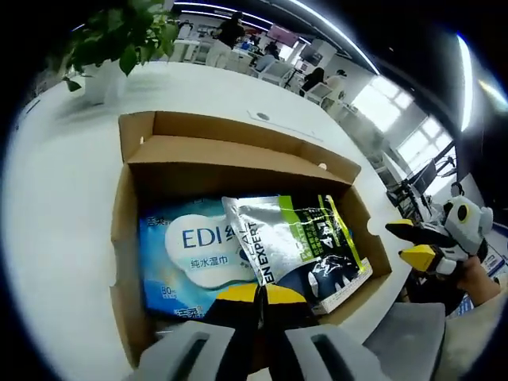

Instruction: Operate the shoe box by opening the lid, removing the specified soft item, and placing it in the target area until the item is outside and the box remains undamaged.

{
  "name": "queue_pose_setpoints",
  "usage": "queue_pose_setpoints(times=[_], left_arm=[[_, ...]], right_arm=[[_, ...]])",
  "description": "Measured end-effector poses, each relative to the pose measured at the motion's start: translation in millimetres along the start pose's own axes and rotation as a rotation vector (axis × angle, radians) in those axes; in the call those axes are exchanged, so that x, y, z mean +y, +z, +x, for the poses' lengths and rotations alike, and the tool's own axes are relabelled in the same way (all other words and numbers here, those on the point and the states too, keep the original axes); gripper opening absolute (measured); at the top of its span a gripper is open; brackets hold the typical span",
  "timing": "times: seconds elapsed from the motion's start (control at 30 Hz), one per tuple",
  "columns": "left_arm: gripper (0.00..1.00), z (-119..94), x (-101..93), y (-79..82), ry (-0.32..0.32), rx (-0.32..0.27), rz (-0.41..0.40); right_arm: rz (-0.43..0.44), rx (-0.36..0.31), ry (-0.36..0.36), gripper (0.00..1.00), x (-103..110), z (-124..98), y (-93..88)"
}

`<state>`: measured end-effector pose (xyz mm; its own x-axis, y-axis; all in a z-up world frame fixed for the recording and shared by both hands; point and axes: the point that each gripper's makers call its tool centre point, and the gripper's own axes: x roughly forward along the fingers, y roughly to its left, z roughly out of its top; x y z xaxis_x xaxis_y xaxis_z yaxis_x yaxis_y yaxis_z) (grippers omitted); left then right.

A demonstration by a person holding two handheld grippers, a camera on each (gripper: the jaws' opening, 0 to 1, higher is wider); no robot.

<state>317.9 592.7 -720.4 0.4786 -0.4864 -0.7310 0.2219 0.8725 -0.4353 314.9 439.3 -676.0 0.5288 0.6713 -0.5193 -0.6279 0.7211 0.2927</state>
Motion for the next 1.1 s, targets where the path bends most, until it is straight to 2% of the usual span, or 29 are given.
queue_pose_setpoints(times=[0.4, 0.67, 0.77, 0.87, 1.0, 1.1], left_arm=[[0.00, -4, 12.2, 0.9, 0.032, 0.007, 0.024], [0.00, -3, 16.2, 0.3, 0.034, 0.007, 0.025], [0.00, -2, 16.5, -1.0, 0.034, 0.008, 0.024], [0.00, -1, 16.5, -1.6, 0.035, 0.008, 0.031], [0.00, -2, 16.2, -0.7, 0.034, -0.001, 0.025], [0.00, -3, 16.6, 0.5, 0.031, -0.011, 0.017]], right_arm=[[0.003, 0.087, 0.056, 0.27, 16, 34, -13.6], [0.009, 0.126, 0.073, 0.21, 21, 47, -21.1], [0.021, 0.138, 0.079, 0.18, 22, 51, -23.9], [0.069, 0.145, 0.087, 0.17, 23, 54, -25.6], [0.102, 0.144, 0.072, 0.12, 21, 55, -25.7], [0.102, 0.144, 0.049, 0.04, 17, 57, -26.0]])
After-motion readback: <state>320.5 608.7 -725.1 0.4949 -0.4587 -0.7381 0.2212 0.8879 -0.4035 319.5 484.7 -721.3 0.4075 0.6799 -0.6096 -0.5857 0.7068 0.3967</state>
